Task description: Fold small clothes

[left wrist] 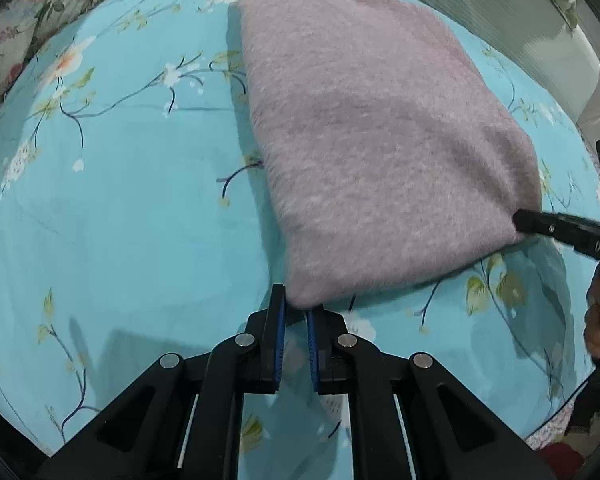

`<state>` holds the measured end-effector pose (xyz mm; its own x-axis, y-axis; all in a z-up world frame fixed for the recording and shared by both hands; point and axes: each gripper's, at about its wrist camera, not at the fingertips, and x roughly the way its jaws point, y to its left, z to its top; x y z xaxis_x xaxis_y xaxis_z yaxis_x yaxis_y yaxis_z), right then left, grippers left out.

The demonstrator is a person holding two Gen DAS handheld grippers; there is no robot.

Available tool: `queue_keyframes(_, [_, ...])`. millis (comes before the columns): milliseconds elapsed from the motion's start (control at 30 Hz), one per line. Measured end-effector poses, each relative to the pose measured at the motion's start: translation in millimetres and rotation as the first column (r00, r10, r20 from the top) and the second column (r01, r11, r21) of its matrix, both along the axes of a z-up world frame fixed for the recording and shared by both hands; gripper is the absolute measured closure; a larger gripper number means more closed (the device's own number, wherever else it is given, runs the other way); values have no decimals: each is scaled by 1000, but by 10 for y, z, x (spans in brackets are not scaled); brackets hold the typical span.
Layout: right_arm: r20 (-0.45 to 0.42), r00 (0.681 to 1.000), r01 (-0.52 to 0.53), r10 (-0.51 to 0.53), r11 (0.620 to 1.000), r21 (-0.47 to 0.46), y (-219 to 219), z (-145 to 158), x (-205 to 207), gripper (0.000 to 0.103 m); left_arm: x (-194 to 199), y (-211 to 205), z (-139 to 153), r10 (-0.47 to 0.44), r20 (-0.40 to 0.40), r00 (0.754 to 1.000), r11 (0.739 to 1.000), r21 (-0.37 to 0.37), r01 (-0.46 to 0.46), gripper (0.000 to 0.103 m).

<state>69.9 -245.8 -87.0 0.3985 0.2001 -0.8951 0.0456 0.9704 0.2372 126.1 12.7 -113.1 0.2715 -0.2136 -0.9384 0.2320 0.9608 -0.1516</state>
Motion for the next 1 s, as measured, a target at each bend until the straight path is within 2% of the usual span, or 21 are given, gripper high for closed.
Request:
queue_keyframes(100, [55,997,49,-47,998,-31,-61,224,-113,54,-118,155,66,-17,-9,1000,1000,-17,17,94])
queue_keyframes(167, [129,989,72,-66,997,-35,-35,432,-109,54,-175,271,175,-24,-10,1000,997,-70,23,93])
queue_keyframes(267, [239,969,59,-65,998,32,95,671,36,54,-159,323,335,-36,13,999,989,-141,37,94])
queue_keyframes(300, [249,966,47,-62,997,65,140,684,117,54,-113,294,377,-41,25,999,986,-158,44,94])
queue_keyframes(367, [232,971,25,-53,992,125,238,625,334,54,-30,167,463,-58,52,997,981,-180,66,94])
queue_keyframes(433, [203,978,19,-41,994,105,332,486,544,61,58,26,491,-89,71,994,974,-202,102,93])
queue_keyframes(533, [118,987,108,-112,993,36,237,202,710,81,118,-159,366,-153,58,987,964,-209,162,93])
queue_keyframes(567, [91,984,150,-153,988,38,128,85,741,99,138,-200,298,-161,47,986,968,-189,167,93])
queue_keyframes(600, [73,979,185,-188,981,50,21,-5,747,103,163,-232,202,-166,31,986,971,-168,169,93])
queue_keyframes(667, [70,974,208,-215,973,101,-99,-116,738,103,182,-216,59,-168,3,986,972,-169,166,93])
queue_keyframes(800, [102,977,183,-188,982,51,-33,-80,712,103,234,-211,12,-157,2,988,970,-185,155,94])
queue_keyframes(867, [92,975,196,-202,978,70,-65,-56,691,103,229,-193,41,-168,2,986,970,-176,166,94])
queue_keyframes(933, [90,974,205,-210,977,60,-33,54,678,103,225,-204,74,-192,-6,981,968,-165,188,93])
queue_keyframes(1000, [131,972,191,-195,981,43,55,207,715,103,259,-245,148,-203,-19,979,965,-170,197,93])
